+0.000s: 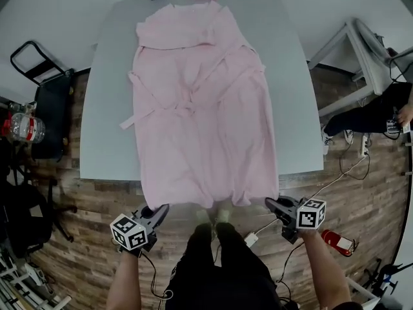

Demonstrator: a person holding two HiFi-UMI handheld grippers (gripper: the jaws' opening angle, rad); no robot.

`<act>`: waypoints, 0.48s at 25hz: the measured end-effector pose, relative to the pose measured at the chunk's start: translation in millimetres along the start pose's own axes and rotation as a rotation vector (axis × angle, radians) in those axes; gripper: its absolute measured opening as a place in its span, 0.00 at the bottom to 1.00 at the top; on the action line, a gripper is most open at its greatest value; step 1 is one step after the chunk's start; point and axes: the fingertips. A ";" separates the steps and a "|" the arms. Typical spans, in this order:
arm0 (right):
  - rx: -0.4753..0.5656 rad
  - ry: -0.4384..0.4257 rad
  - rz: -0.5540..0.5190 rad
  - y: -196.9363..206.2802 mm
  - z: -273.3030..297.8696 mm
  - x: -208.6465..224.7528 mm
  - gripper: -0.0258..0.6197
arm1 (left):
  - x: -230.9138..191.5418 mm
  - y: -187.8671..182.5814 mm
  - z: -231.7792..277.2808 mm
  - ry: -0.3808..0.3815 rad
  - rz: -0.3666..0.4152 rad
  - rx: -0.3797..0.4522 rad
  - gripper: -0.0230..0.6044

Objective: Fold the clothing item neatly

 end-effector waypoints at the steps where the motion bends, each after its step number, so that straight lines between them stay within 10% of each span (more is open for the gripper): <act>1: -0.008 -0.013 0.009 3.9 -3.0 -8.8 0.08 | 7.9 2.8 -6.2 0.015 -0.005 -0.007 0.06; 12: 0.036 -0.128 0.077 3.5 -35.1 -90.5 0.08 | 80.6 2.0 -71.5 0.229 -0.104 -0.024 0.06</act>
Point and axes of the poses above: the fingertips, and each gripper's own axes: z forward along the fingers, x to its right, y out of its underside, and after that the axes turned 14 degrees about -y, right-handed
